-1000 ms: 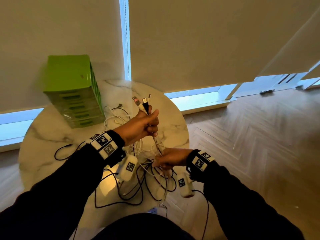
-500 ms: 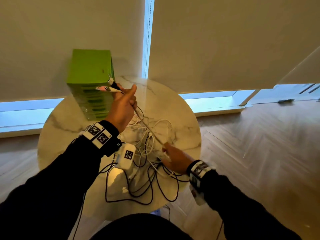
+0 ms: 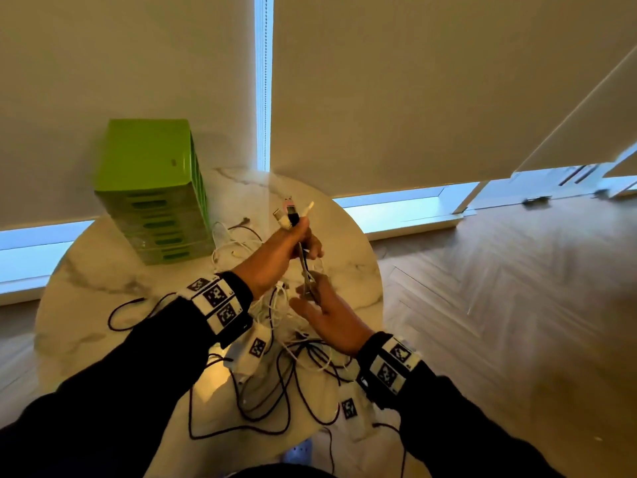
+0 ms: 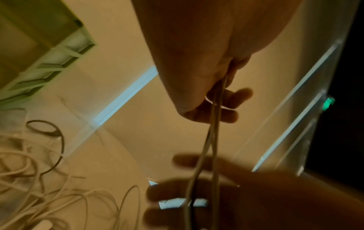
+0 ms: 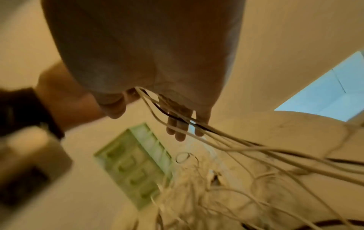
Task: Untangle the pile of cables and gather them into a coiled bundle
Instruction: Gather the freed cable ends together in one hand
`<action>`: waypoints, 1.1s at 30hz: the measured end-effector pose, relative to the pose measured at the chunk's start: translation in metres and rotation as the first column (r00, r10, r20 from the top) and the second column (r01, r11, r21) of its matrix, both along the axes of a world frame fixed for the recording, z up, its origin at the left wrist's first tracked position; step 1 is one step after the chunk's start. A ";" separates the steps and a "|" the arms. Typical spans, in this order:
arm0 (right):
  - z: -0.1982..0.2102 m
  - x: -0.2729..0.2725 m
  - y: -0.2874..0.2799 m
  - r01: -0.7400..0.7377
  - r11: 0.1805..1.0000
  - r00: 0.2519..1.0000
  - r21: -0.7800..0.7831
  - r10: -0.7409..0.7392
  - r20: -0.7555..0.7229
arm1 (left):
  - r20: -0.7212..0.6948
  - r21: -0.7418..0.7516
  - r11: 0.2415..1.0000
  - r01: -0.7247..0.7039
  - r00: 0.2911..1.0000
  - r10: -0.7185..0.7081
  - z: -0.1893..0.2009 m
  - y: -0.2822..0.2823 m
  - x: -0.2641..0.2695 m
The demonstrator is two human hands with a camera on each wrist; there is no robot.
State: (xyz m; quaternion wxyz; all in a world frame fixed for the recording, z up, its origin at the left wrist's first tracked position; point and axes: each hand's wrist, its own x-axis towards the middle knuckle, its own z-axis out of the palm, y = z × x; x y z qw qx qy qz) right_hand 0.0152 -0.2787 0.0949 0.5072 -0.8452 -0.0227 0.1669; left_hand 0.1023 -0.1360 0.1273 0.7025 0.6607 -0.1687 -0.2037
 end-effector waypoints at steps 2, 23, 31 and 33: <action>0.013 0.004 -0.003 0.055 0.996 0.996 0.077 -0.061 0.072 | 0.086 0.214 0.975 0.066 0.993 -0.086 0.002 -0.012 -0.003; 0.095 -0.057 -0.130 0.533 0.735 0.831 0.418 -0.547 -0.099 | 0.073 0.422 0.882 0.209 0.962 -0.263 -0.095 -0.174 -0.085; 0.084 -0.050 -0.164 0.559 0.761 0.828 0.329 -0.532 -0.177 | -0.044 0.130 0.855 0.501 0.865 -0.500 -0.064 -0.165 -0.101; 0.075 -0.049 -0.160 0.473 0.842 0.878 0.261 -0.427 -0.215 | 0.046 0.033 0.908 0.417 0.907 -0.418 -0.051 -0.155 -0.093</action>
